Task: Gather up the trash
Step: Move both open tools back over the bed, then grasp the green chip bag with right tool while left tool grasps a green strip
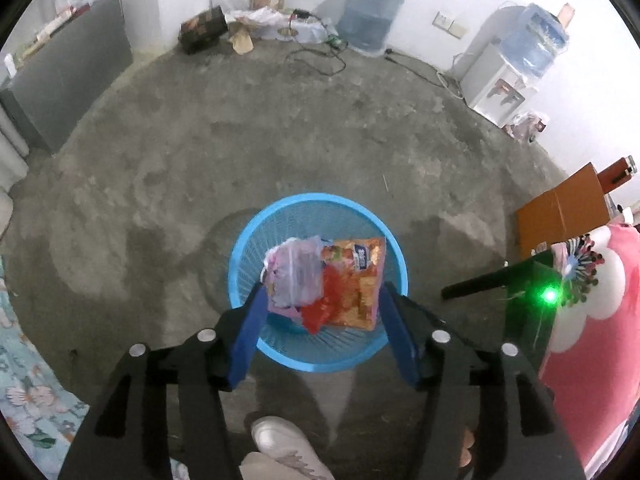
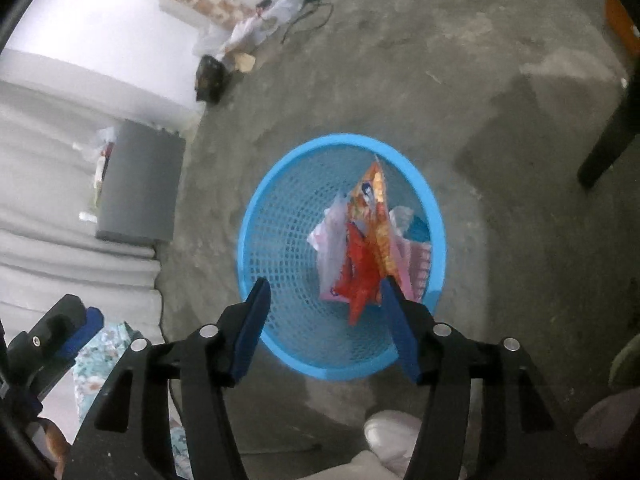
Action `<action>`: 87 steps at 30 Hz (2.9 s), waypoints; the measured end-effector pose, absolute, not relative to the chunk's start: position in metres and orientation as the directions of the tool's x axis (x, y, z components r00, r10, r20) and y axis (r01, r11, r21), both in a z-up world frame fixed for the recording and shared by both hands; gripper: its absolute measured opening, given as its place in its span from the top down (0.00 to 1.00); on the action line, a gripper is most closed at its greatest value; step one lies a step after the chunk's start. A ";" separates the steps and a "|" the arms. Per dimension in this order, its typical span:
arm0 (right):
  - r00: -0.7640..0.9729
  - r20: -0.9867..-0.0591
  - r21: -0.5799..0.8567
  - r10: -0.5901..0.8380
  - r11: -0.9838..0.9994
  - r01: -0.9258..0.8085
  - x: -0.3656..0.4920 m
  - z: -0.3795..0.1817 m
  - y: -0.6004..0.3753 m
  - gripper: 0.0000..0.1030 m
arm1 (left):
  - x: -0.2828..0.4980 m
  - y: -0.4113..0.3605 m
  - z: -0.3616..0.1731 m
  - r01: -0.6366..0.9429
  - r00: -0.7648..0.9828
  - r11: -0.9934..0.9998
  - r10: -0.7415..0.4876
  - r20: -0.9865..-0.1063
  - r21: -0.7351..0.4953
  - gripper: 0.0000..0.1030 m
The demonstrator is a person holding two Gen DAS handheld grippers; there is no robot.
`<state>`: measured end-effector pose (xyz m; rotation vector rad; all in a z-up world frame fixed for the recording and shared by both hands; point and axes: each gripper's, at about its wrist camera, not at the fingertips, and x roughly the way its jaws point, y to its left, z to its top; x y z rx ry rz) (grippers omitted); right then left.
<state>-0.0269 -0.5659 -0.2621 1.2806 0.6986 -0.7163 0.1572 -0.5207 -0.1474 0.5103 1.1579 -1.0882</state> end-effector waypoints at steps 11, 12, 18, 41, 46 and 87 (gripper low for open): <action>0.613 -0.763 0.533 -0.205 0.337 0.776 -0.011 -0.174 -0.513 0.30 | 0.164 -0.432 -0.030 0.864 0.098 0.456 -0.569 -0.817 -0.213 0.32; 0.613 -0.758 0.517 -0.221 0.369 0.772 -0.007 -0.162 -0.507 0.28 | 0.165 -0.417 -0.018 0.859 0.115 0.466 -0.578 -0.808 -0.212 0.29; 0.635 -0.688 0.375 -0.351 0.578 0.725 0.007 -0.075 -0.454 0.11 | 0.166 -0.313 0.038 0.826 0.209 0.520 -0.641 -0.738 -0.218 0.19; 0.825 -0.497 0.085 -0.270 0.930 0.356 0.064 0.054 -0.264 0.08 | 0.120 0.080 0.098 0.405 0.723 0.881 -0.473 -0.504 -0.246 0.12; 0.860 -0.508 0.294 -0.041 0.931 0.218 0.092 0.053 -0.252 0.08 | 0.119 0.133 0.087 0.304 0.770 0.915 -0.400 -0.496 -0.266 0.12; 0.458 -0.364 0.923 0.811 0.382 0.057 0.212 -0.028 -0.106 0.44 | 0.181 0.205 -0.034 0.113 0.515 0.546 -0.747 -0.421 -0.830 0.37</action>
